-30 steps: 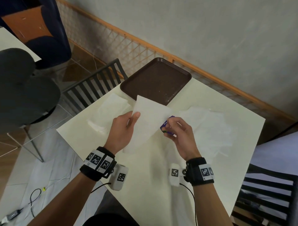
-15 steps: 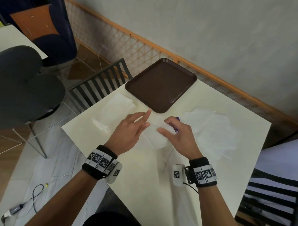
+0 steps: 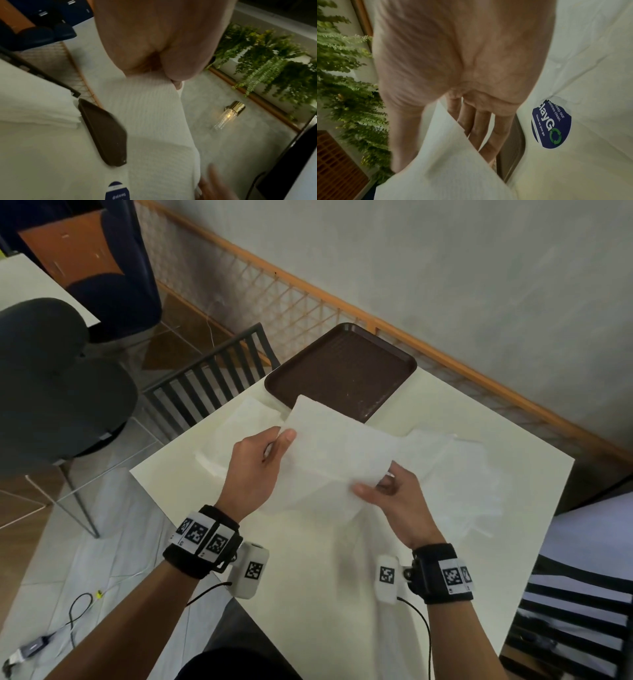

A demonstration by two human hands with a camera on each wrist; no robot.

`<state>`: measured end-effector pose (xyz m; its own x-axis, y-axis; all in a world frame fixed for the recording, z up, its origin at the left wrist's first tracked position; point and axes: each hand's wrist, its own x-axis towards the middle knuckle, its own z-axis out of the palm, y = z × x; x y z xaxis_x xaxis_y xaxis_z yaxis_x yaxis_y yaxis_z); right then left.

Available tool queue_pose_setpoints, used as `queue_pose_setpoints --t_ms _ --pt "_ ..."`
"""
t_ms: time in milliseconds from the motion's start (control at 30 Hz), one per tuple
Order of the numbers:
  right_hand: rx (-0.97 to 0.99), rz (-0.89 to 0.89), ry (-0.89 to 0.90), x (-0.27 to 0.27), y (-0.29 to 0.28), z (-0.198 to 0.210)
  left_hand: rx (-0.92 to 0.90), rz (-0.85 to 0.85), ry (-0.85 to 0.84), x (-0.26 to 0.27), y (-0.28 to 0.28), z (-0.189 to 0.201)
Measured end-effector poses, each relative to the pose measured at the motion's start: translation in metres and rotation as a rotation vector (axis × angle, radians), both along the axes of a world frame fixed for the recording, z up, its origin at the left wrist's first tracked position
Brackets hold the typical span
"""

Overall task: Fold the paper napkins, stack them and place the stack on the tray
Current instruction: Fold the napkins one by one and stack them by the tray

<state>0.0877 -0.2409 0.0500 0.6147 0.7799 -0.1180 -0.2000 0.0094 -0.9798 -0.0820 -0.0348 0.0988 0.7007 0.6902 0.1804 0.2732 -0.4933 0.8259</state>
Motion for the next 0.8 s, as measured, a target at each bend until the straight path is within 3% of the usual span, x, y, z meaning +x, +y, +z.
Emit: queue_pose_setpoints --t_ms 233,367,433,533,633,800 --pt "0.01 -0.07 0.109 -0.002 0.007 0.002 -0.242 0.019 0.027 -0.006 0.006 -0.014" --pt "-0.003 -0.008 -0.008 0.005 0.007 0.003 -0.447 -0.11 -0.026 -0.013 0.014 -0.002" --pt "0.042 -0.09 -0.04 0.012 0.008 0.003 -0.386 -0.181 -0.012 -0.016 0.022 0.0" --pt "0.113 -0.129 -0.059 0.017 0.011 0.002 -0.29 -0.249 -0.132 -0.02 0.026 0.004" --pt "0.139 -0.118 -0.008 0.023 0.014 -0.004 -0.255 -0.275 -0.196 -0.022 0.029 0.004" --pt "0.125 -0.034 -0.006 0.022 0.016 -0.005 -0.287 -0.241 -0.154 -0.028 0.033 0.001"
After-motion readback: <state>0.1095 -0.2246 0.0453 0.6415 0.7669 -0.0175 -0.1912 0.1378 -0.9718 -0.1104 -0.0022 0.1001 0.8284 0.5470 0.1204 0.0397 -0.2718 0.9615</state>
